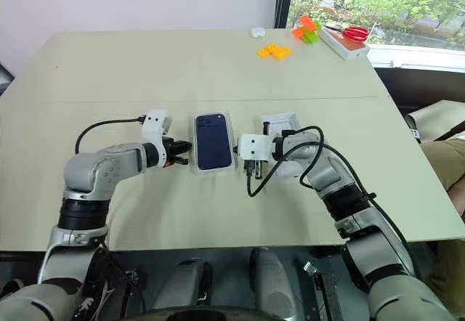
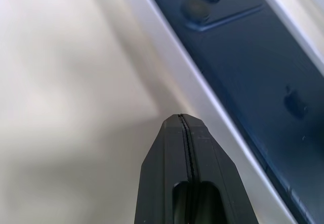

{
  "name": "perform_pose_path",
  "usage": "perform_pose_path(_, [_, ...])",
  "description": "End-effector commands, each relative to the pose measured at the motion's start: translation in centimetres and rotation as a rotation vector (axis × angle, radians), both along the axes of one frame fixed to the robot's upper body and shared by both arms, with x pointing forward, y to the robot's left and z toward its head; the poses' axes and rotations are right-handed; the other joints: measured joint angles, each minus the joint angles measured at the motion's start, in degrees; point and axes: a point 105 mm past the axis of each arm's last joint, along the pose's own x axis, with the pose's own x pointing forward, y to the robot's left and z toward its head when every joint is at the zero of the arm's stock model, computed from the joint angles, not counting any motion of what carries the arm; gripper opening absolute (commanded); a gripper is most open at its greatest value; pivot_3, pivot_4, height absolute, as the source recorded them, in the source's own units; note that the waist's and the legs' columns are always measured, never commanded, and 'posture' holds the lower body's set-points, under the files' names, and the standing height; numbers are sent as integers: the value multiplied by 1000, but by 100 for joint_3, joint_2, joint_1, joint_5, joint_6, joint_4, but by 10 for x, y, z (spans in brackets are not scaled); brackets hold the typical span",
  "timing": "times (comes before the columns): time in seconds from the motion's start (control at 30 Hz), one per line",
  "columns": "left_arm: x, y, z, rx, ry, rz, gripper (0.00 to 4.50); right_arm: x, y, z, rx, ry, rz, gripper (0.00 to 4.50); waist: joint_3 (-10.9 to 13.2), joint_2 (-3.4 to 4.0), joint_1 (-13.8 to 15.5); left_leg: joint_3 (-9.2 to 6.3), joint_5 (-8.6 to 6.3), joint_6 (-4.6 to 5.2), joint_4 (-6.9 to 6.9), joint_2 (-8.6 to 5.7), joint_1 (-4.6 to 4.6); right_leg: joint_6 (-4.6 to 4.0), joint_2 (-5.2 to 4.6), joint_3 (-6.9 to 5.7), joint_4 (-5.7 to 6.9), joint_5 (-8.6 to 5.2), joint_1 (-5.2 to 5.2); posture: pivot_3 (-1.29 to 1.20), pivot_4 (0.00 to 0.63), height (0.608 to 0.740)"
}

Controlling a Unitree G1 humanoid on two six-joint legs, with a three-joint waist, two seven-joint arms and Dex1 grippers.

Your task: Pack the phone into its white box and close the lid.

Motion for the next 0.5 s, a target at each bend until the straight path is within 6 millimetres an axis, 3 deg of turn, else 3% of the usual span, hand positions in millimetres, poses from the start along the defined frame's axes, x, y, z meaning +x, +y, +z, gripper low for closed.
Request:
perform_pose_path(0.03, [-8,2,8,-6,-13,-38,0,-9,8,14,46,-8,48,60,0,0,-1,1,-1,1,0,0,1,0,-1,0,0,0,0,0,150,740])
perform_pose_path(0.2, [-15,9,4,13,4,-51,0,-9,9,16,42,-30,39,60,0,0,8,1,-2,4,0,0,0,1,-4,-1,-1,-1,1,0,150,740])
perform_pose_path(0.33, [-5,11,9,22,-33,-18,0,16,0,27,61,-129,-76,60,0,1,10,1,-2,4,0,-2,0,1,-5,-1,-3,-2,1,0,150,740])
perform_pose_path(0.5, [15,12,13,27,-85,45,0,24,3,29,45,-174,-79,60,0,0,19,0,-2,4,0,-4,-2,0,-4,-2,-5,-2,0,0,150,740])
